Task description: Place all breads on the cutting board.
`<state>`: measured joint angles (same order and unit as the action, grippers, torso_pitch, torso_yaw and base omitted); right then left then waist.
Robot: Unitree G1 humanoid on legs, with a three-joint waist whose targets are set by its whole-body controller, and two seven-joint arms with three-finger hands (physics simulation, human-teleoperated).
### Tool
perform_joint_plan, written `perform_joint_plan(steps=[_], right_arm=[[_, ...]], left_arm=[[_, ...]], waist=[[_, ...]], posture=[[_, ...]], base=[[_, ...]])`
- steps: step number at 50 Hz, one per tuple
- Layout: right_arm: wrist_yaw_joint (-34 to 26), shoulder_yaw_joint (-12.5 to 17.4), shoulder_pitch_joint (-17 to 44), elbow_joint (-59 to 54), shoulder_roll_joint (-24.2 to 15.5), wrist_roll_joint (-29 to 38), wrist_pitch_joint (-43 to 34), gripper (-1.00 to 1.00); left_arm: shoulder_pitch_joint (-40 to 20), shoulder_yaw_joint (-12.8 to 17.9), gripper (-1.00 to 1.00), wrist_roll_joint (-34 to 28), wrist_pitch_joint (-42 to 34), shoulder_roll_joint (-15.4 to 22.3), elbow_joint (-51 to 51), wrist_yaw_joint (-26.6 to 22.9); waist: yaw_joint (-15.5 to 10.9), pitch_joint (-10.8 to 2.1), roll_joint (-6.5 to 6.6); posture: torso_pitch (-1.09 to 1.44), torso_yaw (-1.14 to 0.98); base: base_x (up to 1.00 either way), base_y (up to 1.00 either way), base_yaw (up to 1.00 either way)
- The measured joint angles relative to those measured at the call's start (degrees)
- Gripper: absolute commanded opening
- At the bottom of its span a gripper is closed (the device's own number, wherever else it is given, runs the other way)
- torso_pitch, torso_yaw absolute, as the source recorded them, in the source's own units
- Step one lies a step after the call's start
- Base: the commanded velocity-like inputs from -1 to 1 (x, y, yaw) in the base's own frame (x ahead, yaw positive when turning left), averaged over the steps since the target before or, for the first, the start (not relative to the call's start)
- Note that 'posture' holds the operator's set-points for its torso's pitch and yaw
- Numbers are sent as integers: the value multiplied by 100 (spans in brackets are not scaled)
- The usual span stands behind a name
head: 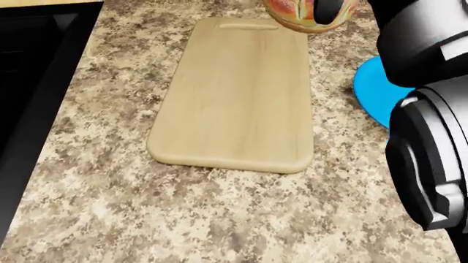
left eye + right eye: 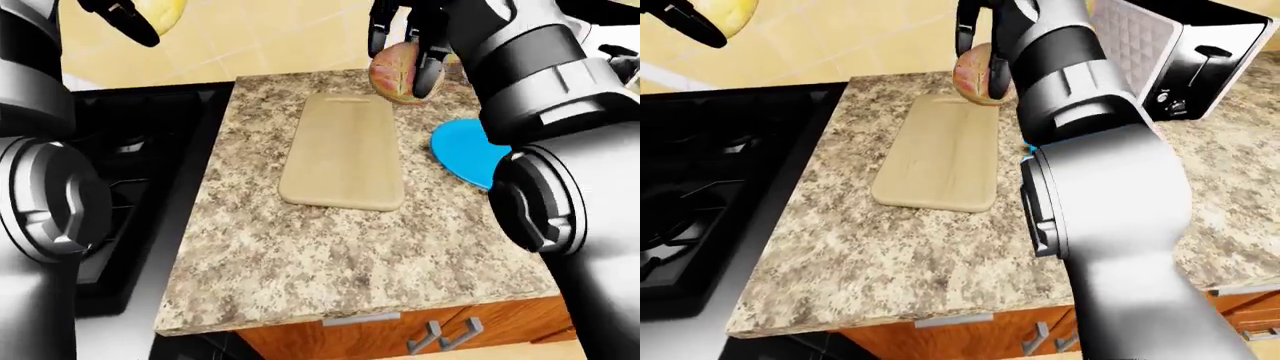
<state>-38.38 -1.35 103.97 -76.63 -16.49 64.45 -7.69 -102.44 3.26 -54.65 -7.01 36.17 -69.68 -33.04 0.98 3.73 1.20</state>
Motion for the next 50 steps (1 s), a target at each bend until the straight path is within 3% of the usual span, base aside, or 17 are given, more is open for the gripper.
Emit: perform_joint_plan(steps=[5, 12, 24, 37, 38, 50], right_arm=[[184, -135, -308, -275, 562, 114, 6, -100], [346, -129, -503, -386, 950, 297, -97, -100], [676, -9, -873, -405, 845, 481, -365, -100], [787, 57, -866, -401, 859, 502, -362, -98], [775, 61, -857, -402, 851, 502, -384, 100], [781, 110, -695, -309, 801, 469, -448, 100]], left_arm=[[-27, 7, -100, 3, -29, 30, -47, 11], [-21, -14, -100, 6, -45, -44, -94, 24], [-67, -10, -100, -7, -2, 17, -120, 81], [-13, -9, -100, 1, 30, 30, -95, 45], [-21, -8, -100, 0, 25, 28, -98, 45], [-82, -9, -100, -9, -15, 44, -28, -34]], waist=[[-28, 36, -2], [-32, 60, -3], [2, 13, 14], [31, 30, 54], [29, 30, 51], [14, 2, 28]], posture=[[0, 0], [0, 0], [0, 0], [0, 0], [0, 0], [0, 0]], base=[[0, 0, 0], [0, 0, 0], [0, 0, 0], [0, 0, 0], [0, 0, 0], [0, 0, 0]])
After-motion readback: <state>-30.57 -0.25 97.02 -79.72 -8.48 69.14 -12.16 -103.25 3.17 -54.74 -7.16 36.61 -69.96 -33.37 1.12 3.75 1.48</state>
